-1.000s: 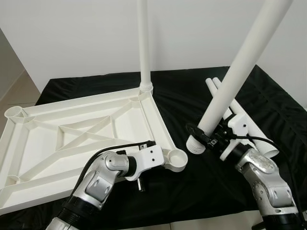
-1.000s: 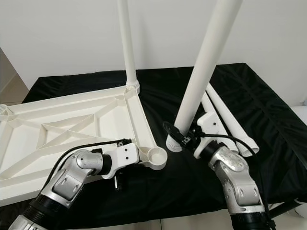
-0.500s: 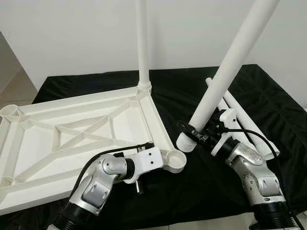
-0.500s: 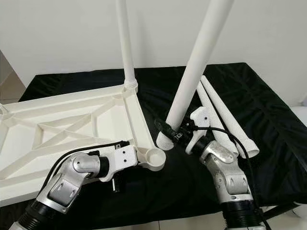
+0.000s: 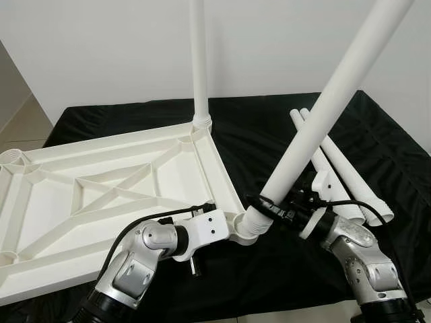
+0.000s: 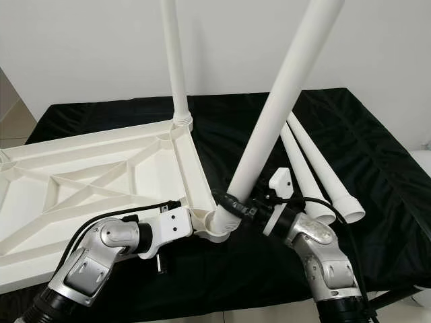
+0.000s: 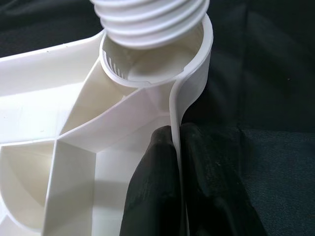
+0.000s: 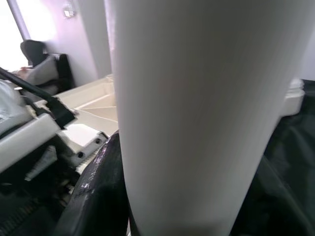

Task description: Building children table

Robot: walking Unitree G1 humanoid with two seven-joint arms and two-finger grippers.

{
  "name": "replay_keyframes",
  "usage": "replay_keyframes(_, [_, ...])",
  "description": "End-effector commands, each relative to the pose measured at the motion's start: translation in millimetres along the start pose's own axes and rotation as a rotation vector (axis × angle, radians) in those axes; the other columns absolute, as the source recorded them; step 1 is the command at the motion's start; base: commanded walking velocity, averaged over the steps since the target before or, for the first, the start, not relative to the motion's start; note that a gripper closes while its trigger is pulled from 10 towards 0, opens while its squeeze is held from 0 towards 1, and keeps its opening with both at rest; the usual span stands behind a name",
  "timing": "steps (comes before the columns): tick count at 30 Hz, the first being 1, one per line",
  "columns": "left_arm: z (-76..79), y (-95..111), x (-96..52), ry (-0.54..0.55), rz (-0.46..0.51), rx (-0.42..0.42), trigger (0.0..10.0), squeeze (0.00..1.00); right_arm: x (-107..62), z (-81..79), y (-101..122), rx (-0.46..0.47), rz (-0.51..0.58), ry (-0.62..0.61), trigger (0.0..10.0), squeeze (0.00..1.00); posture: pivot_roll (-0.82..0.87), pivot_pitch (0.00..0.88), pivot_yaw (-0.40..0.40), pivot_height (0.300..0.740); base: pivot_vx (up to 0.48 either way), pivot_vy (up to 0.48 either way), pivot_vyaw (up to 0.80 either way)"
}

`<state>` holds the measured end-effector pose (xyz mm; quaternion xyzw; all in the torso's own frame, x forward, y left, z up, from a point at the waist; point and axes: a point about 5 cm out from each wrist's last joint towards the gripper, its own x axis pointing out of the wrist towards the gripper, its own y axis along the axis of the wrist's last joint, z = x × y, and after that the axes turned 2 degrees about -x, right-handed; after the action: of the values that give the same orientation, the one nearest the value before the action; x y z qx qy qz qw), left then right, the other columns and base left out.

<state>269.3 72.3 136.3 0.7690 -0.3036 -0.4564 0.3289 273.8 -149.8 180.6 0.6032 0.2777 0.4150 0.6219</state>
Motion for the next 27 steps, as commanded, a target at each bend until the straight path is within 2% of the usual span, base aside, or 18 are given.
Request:
replay_keyframes(1, [5.3,-22,1.7,0.09,-0.104,-0.033,10.0,0.0,4.3,-8.5,0,0.01,0.012,0.046,10.0,0.0,-0.15,0.088,0.069,0.74,0.0,0.0,0.0])
replay_keyframes(8, [5.5,-22,0.7,0.093,-0.104,-0.034,10.0,0.0,6.6,-10.8,-8,0.014,-0.013,0.062,10.0,0.0,-0.14,0.092,0.069,0.74,0.0,0.0,0.0])
replay_keyframes(13, [6.5,-22,-0.6,0.092,-0.109,-0.034,10.0,0.0,0.3,-10.9,-15,0.022,-0.052,0.06,10.0,0.0,-0.14,0.096,0.07,0.74,0.0,0.0,0.0])
replay_keyframes(27, [7.0,-32,-5.0,0.089,-0.154,-0.037,10.0,0.0,-7.1,-6.7,-14,0.013,-0.056,0.008,10.0,0.0,-0.16,0.105,0.075,0.74,0.0,0.0,0.0])
